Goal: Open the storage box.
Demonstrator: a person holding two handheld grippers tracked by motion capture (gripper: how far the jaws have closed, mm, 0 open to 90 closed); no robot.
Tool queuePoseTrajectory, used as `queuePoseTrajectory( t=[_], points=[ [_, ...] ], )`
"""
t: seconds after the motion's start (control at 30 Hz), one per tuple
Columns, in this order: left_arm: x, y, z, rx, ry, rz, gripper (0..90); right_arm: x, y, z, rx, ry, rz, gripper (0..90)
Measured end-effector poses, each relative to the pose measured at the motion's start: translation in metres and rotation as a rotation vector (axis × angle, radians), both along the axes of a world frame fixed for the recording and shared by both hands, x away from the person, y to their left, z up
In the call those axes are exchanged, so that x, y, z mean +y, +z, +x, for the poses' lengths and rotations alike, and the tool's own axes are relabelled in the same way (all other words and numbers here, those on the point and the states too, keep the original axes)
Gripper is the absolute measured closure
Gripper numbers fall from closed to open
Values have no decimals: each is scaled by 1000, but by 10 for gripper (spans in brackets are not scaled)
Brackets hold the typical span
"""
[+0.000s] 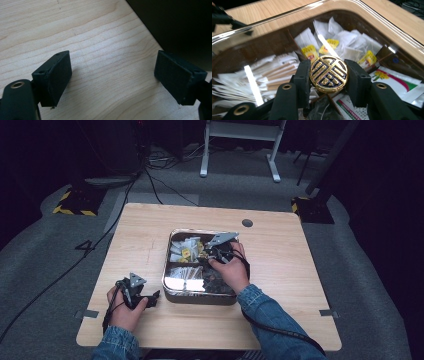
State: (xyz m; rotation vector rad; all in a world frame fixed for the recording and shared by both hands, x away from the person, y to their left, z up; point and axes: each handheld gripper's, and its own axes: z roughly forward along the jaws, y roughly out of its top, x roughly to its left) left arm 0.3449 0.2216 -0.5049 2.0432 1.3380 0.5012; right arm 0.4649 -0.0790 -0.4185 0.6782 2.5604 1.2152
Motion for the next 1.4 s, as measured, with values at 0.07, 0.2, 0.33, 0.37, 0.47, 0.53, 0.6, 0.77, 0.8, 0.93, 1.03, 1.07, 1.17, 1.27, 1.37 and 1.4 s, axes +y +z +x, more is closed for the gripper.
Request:
queuePoseTrajectory(
  t=[0.07,0.2,0.33,0.37,0.47,0.53,0.6,0.77,0.8,0.93,1.03,1.07,1.17,1.27,1.37,1.4],
  points=[
    [0,0,0,0,0,0,149,-2,6,-1,-8,3,6,585],
    [0,0,0,0,0,0,149,-7,18,-2,-19,1,20,586],
    [0,0,0,0,0,0,149,-15,29,-4,-32,1,26,585],
    [0,0,0,0,0,0,149,-16,31,-4,-36,1,23,585],
    [0,0,0,0,0,0,149,-20,36,-5,-40,6,15,585],
    [0,0,0,0,0,0,149,-23,38,-6,-42,5,16,585],
    [0,0,0,0,0,0,149,-27,41,-6,-45,2,19,585],
    [0,0,0,0,0,0,149,-36,48,-5,-50,-7,25,585],
    [0,0,0,0,0,0,149,-39,49,-5,-50,-10,27,585],
    [0,0,0,1,0,0,149,-52,52,-3,-49,-29,27,585],
    [0,0,0,1,0,0,149,-64,54,-2,-53,-47,22,585],
    [0,0,0,1,0,0,149,-68,54,-2,-54,-55,21,585],
    [0,0,0,0,0,0,149,-81,57,0,-61,-71,20,585],
    [0,0,0,0,0,0,149,-95,60,1,-66,-90,21,585],
    [0,0,0,0,0,0,149,-108,63,2,-71,-110,19,585],
    [0,0,0,0,0,0,149,-112,64,3,-73,-113,16,585]
  ],
)
